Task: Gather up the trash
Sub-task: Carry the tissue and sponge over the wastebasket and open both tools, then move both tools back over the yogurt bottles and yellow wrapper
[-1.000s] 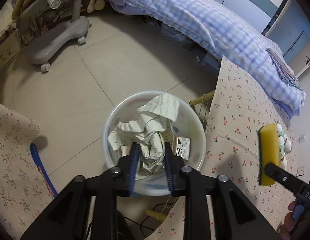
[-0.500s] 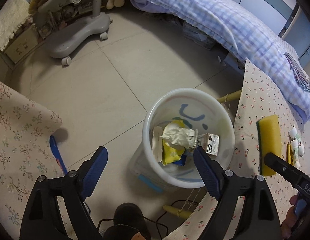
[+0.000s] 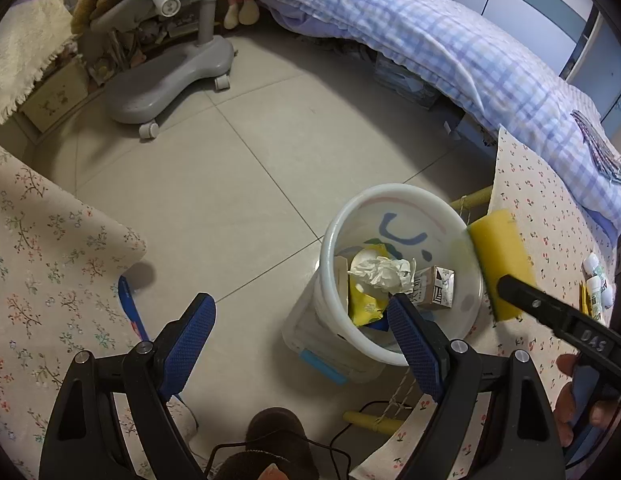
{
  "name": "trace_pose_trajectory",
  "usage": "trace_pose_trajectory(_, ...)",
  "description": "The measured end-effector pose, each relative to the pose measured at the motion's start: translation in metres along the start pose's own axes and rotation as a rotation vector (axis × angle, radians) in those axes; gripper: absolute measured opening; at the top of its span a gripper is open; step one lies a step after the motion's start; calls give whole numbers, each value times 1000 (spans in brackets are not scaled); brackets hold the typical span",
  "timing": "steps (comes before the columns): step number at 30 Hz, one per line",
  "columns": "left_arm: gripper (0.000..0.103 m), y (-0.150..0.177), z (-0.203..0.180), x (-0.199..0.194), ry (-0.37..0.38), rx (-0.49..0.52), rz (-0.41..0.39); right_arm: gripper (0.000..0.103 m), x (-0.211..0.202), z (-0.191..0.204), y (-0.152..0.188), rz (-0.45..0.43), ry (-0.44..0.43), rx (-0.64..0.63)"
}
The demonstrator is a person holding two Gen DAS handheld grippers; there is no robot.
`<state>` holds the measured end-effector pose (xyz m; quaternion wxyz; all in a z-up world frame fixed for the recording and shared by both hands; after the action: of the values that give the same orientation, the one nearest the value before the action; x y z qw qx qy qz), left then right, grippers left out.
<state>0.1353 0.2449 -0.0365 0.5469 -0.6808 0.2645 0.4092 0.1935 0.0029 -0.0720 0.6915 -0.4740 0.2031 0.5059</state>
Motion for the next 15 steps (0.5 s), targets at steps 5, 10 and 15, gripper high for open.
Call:
trace_pose_trajectory(5,90,1,0,-2,9,-5,2,79,-20,5,-4,-41,-13,-18)
trace_pose_trajectory(10,90,3,-13,-6,36,5,4,80,-47,-6,1,-69,28,-16)
trace_pose_trajectory(15,90,7,-37,-11,86,33,17,80,-72,-21,8,-82,88,-26)
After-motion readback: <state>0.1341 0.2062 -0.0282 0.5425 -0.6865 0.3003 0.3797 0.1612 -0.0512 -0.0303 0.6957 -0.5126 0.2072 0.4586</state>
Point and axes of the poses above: each gripper's, at about its wrist camera, not at the fingertips, and x roughly the way its jaws point, z to its left, y to its underside, the point moved 3 cm from there along x, roughly the way its jaws point, and after that the axes turned 8 degrees about -z, right-handed, at the moved point
